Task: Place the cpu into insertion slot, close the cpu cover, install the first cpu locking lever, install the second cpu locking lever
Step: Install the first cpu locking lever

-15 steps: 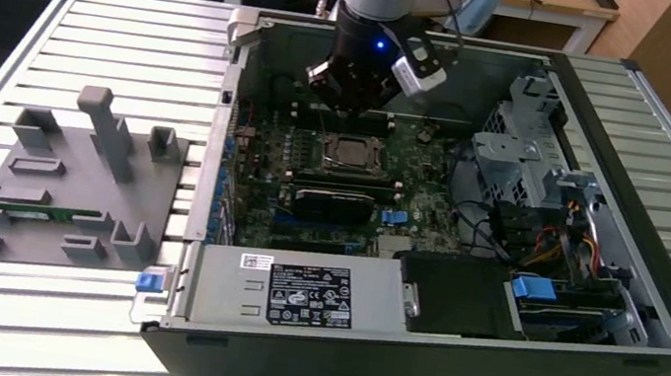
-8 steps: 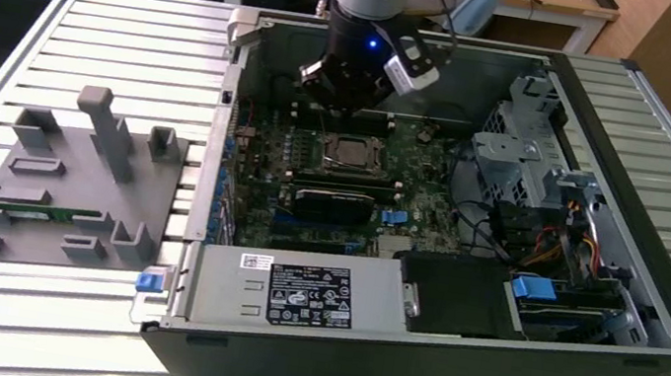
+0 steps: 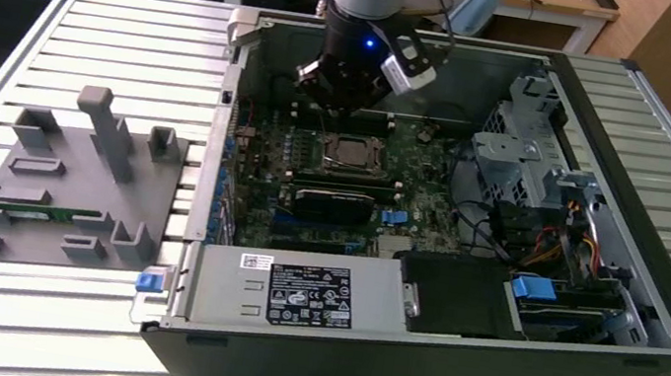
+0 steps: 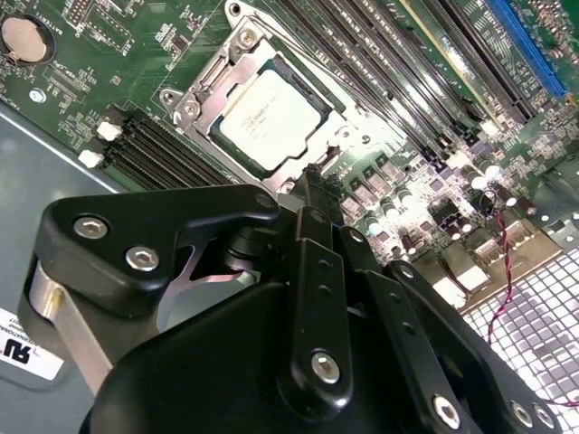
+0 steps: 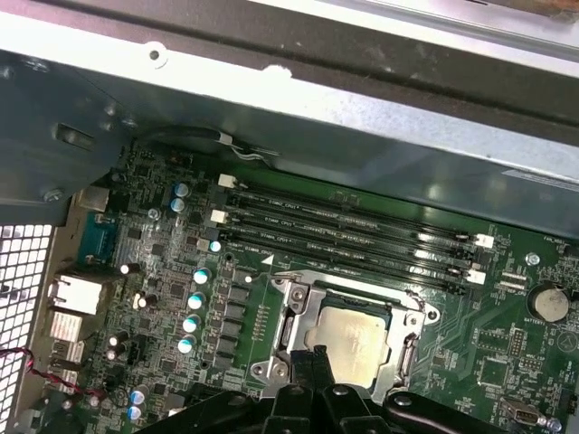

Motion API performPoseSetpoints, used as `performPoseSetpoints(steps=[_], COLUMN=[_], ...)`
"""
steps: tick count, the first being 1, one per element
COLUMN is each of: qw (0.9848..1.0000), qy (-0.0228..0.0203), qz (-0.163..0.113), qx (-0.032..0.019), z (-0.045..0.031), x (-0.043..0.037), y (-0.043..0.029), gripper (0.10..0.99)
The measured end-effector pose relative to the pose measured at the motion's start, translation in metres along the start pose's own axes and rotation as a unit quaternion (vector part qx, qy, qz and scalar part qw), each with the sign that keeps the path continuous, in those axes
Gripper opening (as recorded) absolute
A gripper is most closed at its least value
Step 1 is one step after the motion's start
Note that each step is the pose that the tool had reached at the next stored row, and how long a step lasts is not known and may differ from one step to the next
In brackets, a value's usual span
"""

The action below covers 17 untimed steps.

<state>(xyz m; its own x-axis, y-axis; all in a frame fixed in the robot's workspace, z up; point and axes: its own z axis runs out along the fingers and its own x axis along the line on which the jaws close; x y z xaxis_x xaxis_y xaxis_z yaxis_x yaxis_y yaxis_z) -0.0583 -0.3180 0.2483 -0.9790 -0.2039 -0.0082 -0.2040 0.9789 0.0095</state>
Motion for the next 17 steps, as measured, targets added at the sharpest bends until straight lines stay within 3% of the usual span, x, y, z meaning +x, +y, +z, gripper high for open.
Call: performPoseSetpoints(steps=[11, 17], qw=[1.0, 1.0], qy=[0.0, 0.0001], qz=[0.0, 0.0], qx=[0.0, 0.0], z=[0.0, -0.0001], x=[0.0029, 0.0097], y=[0.0006, 0.002], gripper=[0.106, 0.106])
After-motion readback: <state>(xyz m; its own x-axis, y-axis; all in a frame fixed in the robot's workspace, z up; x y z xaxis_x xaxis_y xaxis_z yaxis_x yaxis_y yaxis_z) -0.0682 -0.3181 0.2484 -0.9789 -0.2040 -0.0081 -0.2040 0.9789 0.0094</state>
